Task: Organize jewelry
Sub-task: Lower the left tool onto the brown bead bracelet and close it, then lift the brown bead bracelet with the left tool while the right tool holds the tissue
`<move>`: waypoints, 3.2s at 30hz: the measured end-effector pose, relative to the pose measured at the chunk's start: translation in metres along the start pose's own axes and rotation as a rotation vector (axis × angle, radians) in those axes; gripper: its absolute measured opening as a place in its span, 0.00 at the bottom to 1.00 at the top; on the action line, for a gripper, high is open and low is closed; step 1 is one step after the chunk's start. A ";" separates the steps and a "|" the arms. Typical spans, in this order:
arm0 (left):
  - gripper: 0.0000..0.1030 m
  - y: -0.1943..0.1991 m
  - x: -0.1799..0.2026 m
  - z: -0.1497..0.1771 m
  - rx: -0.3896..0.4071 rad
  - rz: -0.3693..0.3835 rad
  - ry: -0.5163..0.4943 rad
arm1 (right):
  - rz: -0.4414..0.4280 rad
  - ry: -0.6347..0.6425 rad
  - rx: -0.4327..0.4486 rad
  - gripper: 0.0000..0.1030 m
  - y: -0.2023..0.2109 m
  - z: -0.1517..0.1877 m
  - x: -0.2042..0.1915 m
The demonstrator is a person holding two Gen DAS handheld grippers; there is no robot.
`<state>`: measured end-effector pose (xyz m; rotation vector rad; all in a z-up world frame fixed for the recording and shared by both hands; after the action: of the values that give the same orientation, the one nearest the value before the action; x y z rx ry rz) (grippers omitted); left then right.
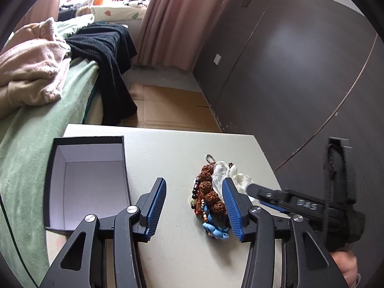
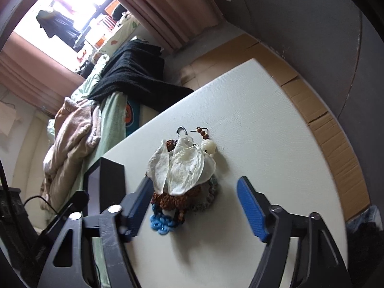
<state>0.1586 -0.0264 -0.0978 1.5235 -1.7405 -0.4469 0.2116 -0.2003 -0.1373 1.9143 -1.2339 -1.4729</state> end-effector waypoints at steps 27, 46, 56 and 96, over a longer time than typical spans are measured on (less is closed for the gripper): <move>0.36 -0.068 0.035 0.018 -0.122 -0.082 -0.158 | -0.096 -0.042 0.159 0.03 0.053 -0.025 0.007; 0.18 -0.026 0.042 0.007 -0.064 0.022 -0.103 | -0.074 -0.047 0.163 0.03 0.063 -0.025 0.013; 0.18 0.028 0.054 0.002 0.025 0.068 -0.123 | -0.054 -0.017 0.161 0.03 0.071 -0.012 0.011; 0.18 0.229 0.038 -0.102 0.406 -0.144 -0.186 | -0.154 0.019 0.138 0.03 0.080 0.008 -0.018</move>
<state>0.0780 0.0112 0.1394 1.9553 -1.9581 -0.3276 0.1726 -0.2248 -0.0691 2.1529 -1.2322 -1.4744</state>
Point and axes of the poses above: each gripper's, at about its wrist camera, not at the fingertips, and y roughly against the way its jaws point, x to its right, z to its underside, the point moved 6 cm from there along -y, roughly the way its jaws point, and after that the axes turned 4 degrees about -y, right-handed, at the moved point
